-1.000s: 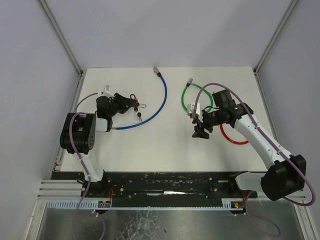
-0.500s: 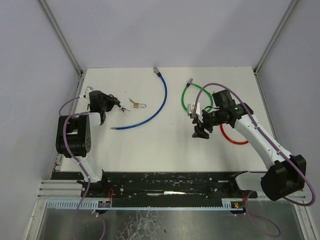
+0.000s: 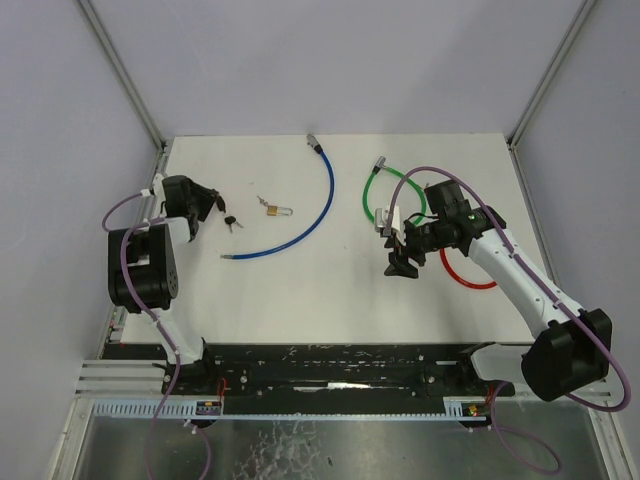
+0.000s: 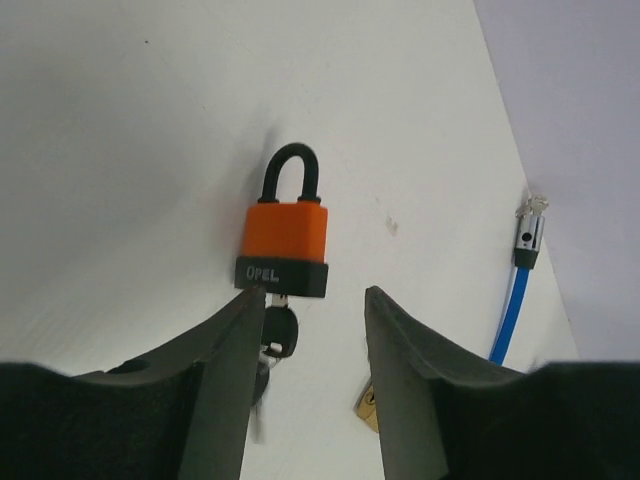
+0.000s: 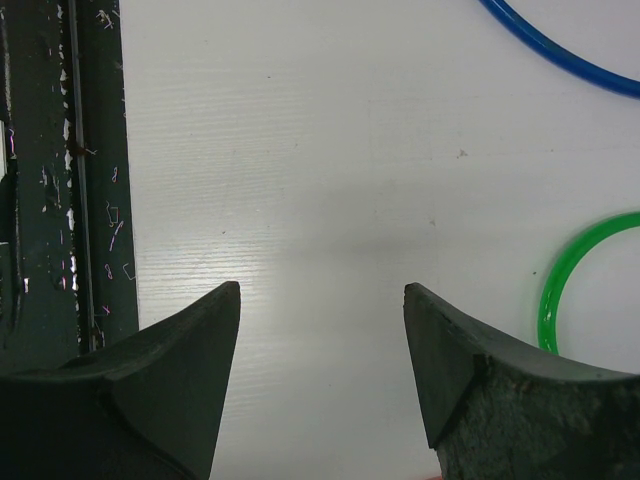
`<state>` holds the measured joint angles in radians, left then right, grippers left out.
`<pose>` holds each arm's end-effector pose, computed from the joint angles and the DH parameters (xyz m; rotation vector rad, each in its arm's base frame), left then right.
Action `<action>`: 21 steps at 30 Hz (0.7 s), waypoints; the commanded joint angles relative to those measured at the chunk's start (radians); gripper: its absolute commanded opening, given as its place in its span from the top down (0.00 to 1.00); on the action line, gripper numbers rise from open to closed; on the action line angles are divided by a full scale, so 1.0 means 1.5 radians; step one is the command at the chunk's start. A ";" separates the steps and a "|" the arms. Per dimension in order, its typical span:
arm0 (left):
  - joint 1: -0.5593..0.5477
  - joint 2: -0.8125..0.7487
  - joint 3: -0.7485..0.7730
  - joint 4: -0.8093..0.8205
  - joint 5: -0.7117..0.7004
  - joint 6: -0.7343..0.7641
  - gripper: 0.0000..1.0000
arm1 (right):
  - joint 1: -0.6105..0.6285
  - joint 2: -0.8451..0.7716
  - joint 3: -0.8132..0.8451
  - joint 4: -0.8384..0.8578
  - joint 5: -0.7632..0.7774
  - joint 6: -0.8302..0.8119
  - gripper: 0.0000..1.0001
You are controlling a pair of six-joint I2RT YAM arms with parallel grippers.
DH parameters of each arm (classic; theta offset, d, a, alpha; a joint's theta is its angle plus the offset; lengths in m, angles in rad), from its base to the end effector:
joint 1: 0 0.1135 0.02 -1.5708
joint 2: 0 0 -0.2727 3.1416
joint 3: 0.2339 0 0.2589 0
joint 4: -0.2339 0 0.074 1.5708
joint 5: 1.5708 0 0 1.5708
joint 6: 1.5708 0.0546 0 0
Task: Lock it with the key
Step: Lock the lock.
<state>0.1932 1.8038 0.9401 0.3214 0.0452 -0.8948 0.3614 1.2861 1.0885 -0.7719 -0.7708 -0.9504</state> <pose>0.3953 0.0748 0.1600 -1.0879 1.8516 -0.4625 0.2355 0.1297 0.2913 -1.6137 1.6279 0.6782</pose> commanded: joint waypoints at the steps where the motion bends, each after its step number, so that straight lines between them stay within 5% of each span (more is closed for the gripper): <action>1: 0.018 -0.020 -0.010 0.037 0.044 0.023 0.55 | -0.002 0.002 -0.001 0.014 -0.012 0.002 0.27; 9: 0.037 -0.108 -0.113 0.204 0.151 0.065 0.41 | -0.002 0.004 0.000 0.017 -0.009 0.007 0.27; 11: 0.032 -0.147 -0.129 0.215 0.171 0.095 0.26 | -0.002 0.006 0.000 0.019 -0.009 0.010 0.27; 12: 0.025 -0.171 -0.136 0.213 0.176 0.118 0.03 | -0.002 0.007 0.001 0.021 -0.009 0.012 0.27; 13: 0.015 -0.195 -0.142 0.207 0.175 0.143 0.00 | -0.002 0.008 0.001 0.022 -0.008 0.015 0.27; 21: -0.175 -0.422 -0.180 0.106 -0.009 0.379 0.00 | -0.004 0.008 0.001 0.043 0.004 0.045 0.28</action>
<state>0.0296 1.3048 0.7124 0.4919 0.1715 -0.5472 0.3614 1.2972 1.0885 -0.7444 -0.7677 -0.9226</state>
